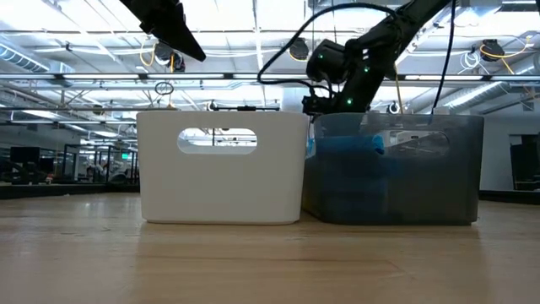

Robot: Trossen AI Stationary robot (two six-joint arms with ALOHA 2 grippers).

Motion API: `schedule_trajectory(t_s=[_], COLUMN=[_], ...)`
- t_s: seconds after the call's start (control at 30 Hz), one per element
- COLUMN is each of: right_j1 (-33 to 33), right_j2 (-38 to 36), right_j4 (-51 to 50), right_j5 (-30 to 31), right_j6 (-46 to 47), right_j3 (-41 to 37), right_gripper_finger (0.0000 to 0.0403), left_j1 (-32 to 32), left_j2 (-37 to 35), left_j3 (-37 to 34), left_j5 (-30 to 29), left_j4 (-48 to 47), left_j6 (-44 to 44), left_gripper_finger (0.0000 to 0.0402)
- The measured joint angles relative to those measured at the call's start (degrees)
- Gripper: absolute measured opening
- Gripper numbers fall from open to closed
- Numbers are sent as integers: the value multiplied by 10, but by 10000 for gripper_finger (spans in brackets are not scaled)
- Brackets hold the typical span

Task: Pick & Place Kitchen Items
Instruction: Put the dark green microfiber into the yellow bin, then put the light orange microfiber into the yellow bin

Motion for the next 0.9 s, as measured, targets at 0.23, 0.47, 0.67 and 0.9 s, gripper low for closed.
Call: schedule_trajectory(t_s=[0.23, 0.47, 0.67, 0.9], right_j1=[-5, 8, 33, 65], right_j2=[0, -30, -77, -90], right_j4=[18, 51, 73, 99], right_j5=[-16, -15, -13, -13], right_j6=[4, -26, -32, -68], right_j3=[-1, -1, -1, -1], right_gripper_finger=[0, 0, 0, 0], left_j1=[0, 0, -47, -178], left_j2=[0, 0, -18, -16], left_j3=[0, 0, 1, -64], left_j5=[20, 86, 197, 267], left_j4=[0, -102, -238, -294], left_j6=[-33, -99, -178, -359], left_gripper_finger=[124, 124, 124, 124])
